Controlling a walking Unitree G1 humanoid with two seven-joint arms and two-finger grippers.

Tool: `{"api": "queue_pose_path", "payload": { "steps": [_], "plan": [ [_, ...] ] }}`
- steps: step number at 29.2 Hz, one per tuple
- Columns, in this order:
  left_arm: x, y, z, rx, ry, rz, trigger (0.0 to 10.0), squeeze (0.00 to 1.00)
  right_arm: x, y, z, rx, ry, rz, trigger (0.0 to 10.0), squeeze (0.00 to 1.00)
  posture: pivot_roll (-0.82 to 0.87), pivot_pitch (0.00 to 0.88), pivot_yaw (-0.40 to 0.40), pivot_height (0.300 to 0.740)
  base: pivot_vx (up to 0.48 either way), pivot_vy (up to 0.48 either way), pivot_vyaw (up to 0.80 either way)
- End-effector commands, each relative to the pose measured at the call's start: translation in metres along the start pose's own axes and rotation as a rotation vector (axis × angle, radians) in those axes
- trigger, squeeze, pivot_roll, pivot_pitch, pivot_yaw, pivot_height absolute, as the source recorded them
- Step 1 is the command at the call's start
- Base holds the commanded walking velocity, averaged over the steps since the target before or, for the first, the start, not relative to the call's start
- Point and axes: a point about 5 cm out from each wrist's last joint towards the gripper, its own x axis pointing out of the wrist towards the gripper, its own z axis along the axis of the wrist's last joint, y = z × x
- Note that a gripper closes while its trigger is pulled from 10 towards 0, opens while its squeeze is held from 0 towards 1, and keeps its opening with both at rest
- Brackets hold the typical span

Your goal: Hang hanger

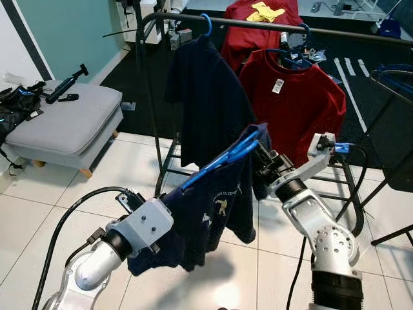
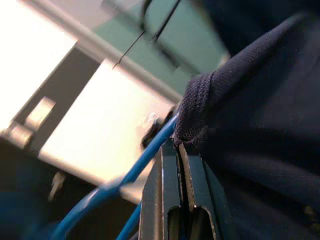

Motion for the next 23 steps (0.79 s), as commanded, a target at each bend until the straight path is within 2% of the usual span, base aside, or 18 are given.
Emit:
{"api": "queue_pose_path", "payload": {
  "steps": [1,2,5,9,11,12,14,18,19,20,21,22,23],
  "plan": [
    [-0.002,0.002,-0.007,0.018,0.031,-0.029,10.0,0.00,-0.002,0.017,-0.009,-0.013,0.070,0.112,0.0,0.00,0.02,0.159,-0.003,0.740,0.000,0.000,0.00],
    [-0.004,0.008,-0.012,0.040,0.037,-0.061,10.0,0.00,-0.008,0.021,-0.015,-0.039,0.128,0.154,0.0,0.00,0.02,0.159,-0.003,0.740,0.000,0.000,0.00],
    [-0.005,0.010,-0.014,0.048,0.038,-0.079,10.0,0.00,-0.010,0.021,-0.016,-0.047,0.145,0.162,0.0,0.00,0.02,0.159,-0.003,0.740,0.000,0.000,0.00],
    [-0.013,0.031,-0.021,0.075,0.032,-0.228,10.0,0.00,-0.021,0.015,-0.011,-0.101,0.179,0.150,0.0,0.00,0.01,0.159,0.000,0.740,0.000,0.000,0.00],
    [-0.014,0.039,-0.021,0.079,0.031,-0.268,10.0,0.00,-0.026,0.014,-0.011,-0.139,0.216,0.160,0.0,0.00,0.01,0.159,0.002,0.740,0.000,0.000,0.00],
    [-0.014,0.039,-0.021,0.079,0.031,-0.268,10.0,0.00,-0.026,0.014,-0.011,-0.139,0.216,0.160,0.0,0.00,0.01,0.159,0.002,0.740,0.000,0.000,0.00],
    [-0.013,0.049,-0.022,0.077,0.037,-0.262,10.0,0.00,-0.032,0.013,-0.013,-0.183,0.260,0.172,0.0,0.00,0.01,0.158,0.003,0.740,0.000,0.000,0.00],
    [-0.012,0.053,-0.022,0.073,0.041,-0.254,10.0,0.00,-0.034,0.013,-0.014,-0.198,0.275,0.174,0.0,0.00,0.01,0.157,0.005,0.740,0.000,0.000,0.00],
    [-0.011,0.058,-0.023,0.049,0.041,-0.231,10.0,0.00,-0.037,0.005,-0.013,-0.240,0.280,0.125,10.0,0.00,0.01,0.158,0.008,0.740,0.000,0.000,0.00],
    [-0.011,0.058,-0.023,0.049,0.041,-0.231,10.0,0.00,-0.037,0.005,-0.013,-0.240,0.280,0.125,10.0,0.00,0.01,0.158,0.008,0.740,0.000,0.000,0.00],
    [-0.009,0.061,-0.021,-0.019,0.026,-0.202,10.0,0.00,-0.042,0.002,-0.013,-0.305,0.309,0.112,10.0,0.84,0.01,0.159,0.008,0.740,0.000,0.000,0.00],
    [-0.006,0.061,-0.019,-0.104,0.002,-0.178,10.0,0.00,-0.048,0.001,-0.013,-0.351,0.340,0.124,10.0,1.00,0.01,0.159,0.007,0.740,0.000,0.000,0.00],
    [-0.006,0.061,-0.019,-0.104,0.002,-0.178,10.0,0.00,-0.048,0.001,-0.013,-0.351,0.340,0.124,10.0,1.00,0.01,0.159,0.007,0.740,0.000,0.000,0.00]
  ]
}}
